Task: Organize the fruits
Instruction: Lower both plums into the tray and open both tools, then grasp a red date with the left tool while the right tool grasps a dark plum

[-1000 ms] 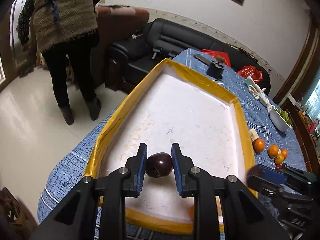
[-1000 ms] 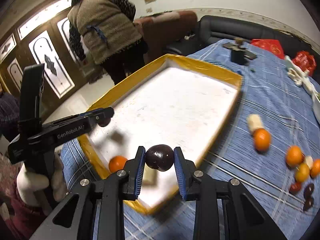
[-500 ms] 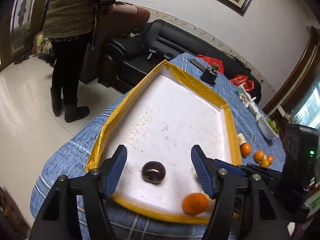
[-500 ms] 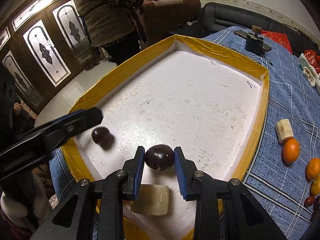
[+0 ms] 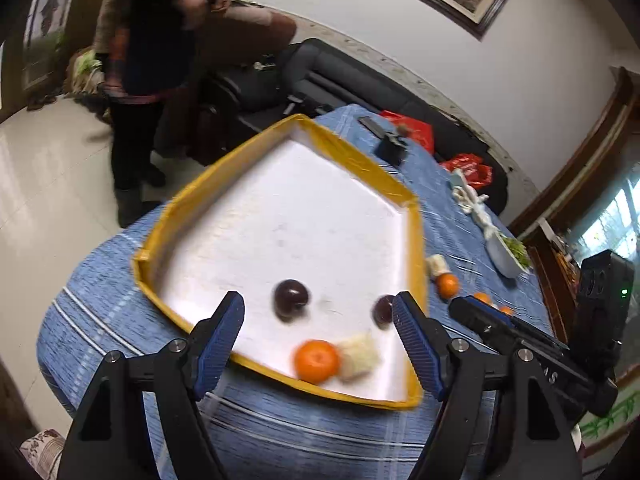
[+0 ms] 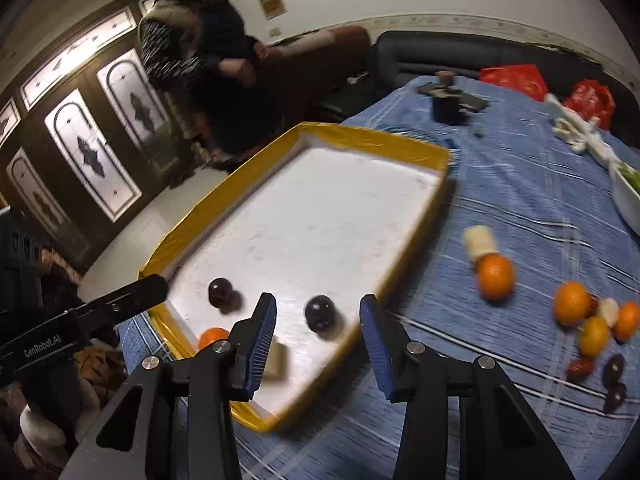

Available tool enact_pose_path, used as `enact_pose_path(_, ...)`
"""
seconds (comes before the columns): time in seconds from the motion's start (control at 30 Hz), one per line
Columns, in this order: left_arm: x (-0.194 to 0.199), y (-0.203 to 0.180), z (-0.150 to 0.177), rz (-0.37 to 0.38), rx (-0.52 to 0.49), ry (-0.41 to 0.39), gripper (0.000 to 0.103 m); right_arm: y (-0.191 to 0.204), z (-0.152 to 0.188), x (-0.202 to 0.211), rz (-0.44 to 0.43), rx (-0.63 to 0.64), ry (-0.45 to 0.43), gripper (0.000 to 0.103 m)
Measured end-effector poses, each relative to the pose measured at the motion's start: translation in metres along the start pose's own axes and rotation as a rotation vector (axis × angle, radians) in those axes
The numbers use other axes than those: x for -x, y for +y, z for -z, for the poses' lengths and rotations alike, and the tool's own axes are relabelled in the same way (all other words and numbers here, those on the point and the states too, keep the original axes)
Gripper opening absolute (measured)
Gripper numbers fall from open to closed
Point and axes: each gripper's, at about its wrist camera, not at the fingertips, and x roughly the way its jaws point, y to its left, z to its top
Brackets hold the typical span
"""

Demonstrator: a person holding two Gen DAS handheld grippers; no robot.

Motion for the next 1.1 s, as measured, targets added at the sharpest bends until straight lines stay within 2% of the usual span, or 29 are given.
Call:
enact_pose_path(0.13,0.0,-0.028,0.005,0.017,-0.056,0.007,0.076,-0.054,0.009,0.043,0.061,-0.087,-0.06,0.052)
enact_pose_path(0.2,-0.004,-0.041,0.009,0.026,-0.087,0.023,0.076,-0.086,0.017,0.068,0.119,-0.134,-0.094,0.056)
enact_pose_path(0.3,-0.013,-0.06,0.017,0.042,-0.125,0.05,0.076,-0.133,0.031,0.097,0.2,-0.215,-0.122,0.057)
enact_pose_path(0.47,-0.029,-0.088,0.029,0.054,-0.185,0.098,0.076,-0.183,0.05,0.114,0.259,-0.317,-0.119,0.056)
enact_pose_path(0.73,-0.046,-0.129,0.047,0.065,-0.296,0.141,0.076,-0.211,0.062,0.093,0.254,-0.358,-0.087,0.056)
enact_pose_path(0.97,-0.081,-0.181,0.062,0.075,-0.422,0.182,0.076,-0.212,0.077,0.081,0.284,-0.305,-0.015,0.056)
enact_pose_path(1.0,-0.087,-0.19,0.063,0.081,-0.443,0.183,0.076,-0.21,0.078,0.078,0.295,-0.292,-0.001,0.053)
enact_pose_path(1.1,-0.105,-0.215,0.067,0.111,-0.516,0.177,0.076,-0.205,0.079,0.074,0.342,-0.257,0.015,0.034)
